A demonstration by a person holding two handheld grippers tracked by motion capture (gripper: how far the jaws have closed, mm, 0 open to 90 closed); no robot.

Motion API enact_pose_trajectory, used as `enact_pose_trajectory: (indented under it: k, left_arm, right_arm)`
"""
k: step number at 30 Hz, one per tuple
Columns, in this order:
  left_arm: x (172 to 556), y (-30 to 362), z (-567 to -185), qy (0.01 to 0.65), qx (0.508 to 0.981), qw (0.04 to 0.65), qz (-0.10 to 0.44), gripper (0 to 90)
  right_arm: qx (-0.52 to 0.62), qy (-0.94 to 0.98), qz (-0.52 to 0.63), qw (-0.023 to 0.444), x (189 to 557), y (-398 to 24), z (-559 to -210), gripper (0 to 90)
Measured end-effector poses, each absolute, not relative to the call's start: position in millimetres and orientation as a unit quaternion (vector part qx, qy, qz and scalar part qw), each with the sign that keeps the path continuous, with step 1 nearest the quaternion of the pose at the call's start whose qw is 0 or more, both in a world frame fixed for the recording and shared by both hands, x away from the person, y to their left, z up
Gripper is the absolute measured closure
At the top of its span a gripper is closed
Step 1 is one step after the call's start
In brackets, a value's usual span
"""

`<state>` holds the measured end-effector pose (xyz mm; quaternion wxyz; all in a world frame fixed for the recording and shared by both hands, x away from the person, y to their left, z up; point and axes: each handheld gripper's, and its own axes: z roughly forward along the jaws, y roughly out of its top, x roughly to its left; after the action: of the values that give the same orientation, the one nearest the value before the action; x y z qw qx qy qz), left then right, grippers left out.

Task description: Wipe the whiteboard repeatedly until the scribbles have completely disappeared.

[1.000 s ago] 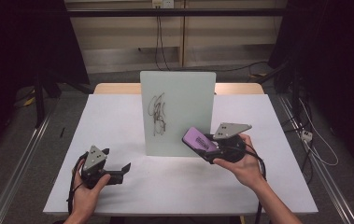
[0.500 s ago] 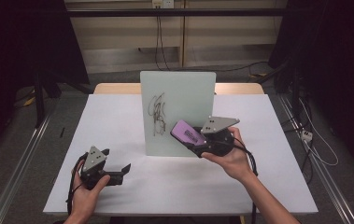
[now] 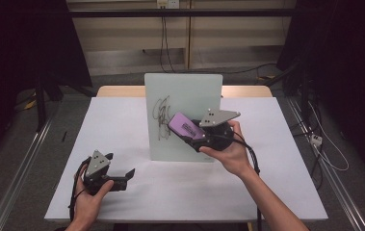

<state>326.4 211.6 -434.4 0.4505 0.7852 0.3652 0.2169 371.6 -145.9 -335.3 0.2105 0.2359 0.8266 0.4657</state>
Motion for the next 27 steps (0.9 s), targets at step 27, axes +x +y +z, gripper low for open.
enact_pose_trajectory:
  k: [27]
  left_arm:
    - [331, 213, -434, 0.365, 0.783, 0.455, 0.217, 4.5]
  right_arm:
    - [0.214, 0.820, 0.469, 0.249, 392, -113, -299, 41.8]
